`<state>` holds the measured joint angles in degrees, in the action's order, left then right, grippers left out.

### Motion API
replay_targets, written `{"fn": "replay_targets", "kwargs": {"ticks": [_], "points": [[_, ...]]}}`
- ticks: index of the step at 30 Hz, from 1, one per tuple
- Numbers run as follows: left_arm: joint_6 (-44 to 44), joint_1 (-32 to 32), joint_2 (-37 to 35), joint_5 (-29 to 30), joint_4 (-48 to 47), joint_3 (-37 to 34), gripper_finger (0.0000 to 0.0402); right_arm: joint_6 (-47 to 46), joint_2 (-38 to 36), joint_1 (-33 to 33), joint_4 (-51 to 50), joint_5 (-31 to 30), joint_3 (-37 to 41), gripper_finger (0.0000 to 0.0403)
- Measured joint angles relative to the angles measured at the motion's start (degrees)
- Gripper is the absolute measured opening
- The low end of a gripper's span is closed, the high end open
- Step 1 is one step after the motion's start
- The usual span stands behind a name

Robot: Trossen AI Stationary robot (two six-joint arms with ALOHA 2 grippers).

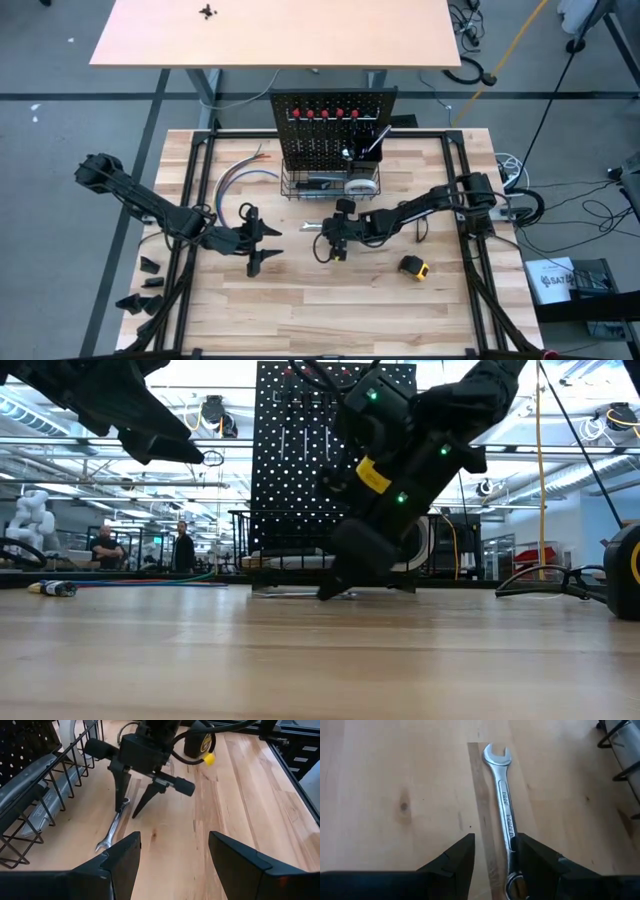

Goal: Hang tools onto peg board
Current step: Put the wrench into the pegboard bin

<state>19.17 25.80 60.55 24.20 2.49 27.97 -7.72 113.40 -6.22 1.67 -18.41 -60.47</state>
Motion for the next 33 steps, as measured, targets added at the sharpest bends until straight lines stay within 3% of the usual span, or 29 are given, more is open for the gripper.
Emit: {"fn": "replay_targets", "kwargs": {"ticks": [5,10,17,25,33], "points": [[-0.01,0.0,0.0,-0.12,0.02,0.0,0.0237,-1.93,0.07,0.02,0.23,0.63,0.01,0.0141],[-0.01,0.0,0.0,-0.16,0.04,0.01,0.0237,-6.87,0.04,0.2,0.13,5.69,-0.02,0.0141],[-0.01,0.11,0.0,-0.21,0.05,0.02,0.0237,-11.72,0.11,-4.73,0.25,8.11,0.01,0.0141],[-0.03,0.11,0.0,-0.75,0.05,0.04,0.0237,-11.81,-0.9,-9.13,0.01,4.67,-1.33,0.0141],[0.03,0.22,0.2,-2.55,0.1,0.07,0.0237,-8.94,-1.66,-9.21,-2.7,2.45,-3.61,0.0141]]}}
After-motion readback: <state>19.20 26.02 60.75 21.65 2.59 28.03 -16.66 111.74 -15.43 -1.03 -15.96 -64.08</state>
